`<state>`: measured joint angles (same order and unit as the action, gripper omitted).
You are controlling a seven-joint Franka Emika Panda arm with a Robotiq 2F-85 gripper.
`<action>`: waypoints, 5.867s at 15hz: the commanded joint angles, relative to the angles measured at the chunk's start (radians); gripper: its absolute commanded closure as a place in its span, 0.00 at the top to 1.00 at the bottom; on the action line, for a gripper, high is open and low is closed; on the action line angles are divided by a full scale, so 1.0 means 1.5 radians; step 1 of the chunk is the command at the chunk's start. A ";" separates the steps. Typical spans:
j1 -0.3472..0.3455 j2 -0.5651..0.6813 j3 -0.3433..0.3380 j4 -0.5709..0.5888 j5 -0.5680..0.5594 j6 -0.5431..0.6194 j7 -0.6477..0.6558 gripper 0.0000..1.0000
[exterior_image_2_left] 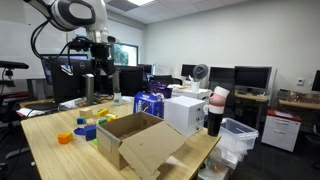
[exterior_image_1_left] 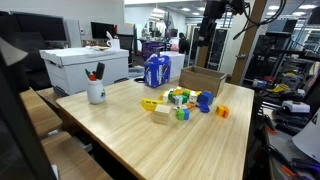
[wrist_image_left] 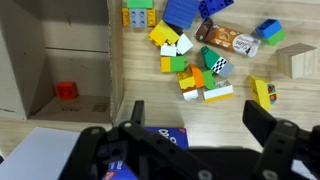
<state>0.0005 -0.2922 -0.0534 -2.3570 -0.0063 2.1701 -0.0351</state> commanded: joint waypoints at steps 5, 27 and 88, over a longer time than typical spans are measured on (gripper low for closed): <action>-0.001 0.094 0.044 0.007 -0.054 0.059 0.053 1.00; 0.001 0.117 0.041 0.026 -0.045 0.051 0.035 1.00; 0.118 0.487 -0.017 0.488 -0.202 -0.036 1.203 1.00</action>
<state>0.1758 0.3913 -0.0720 -1.6985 -0.2988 2.1454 1.7403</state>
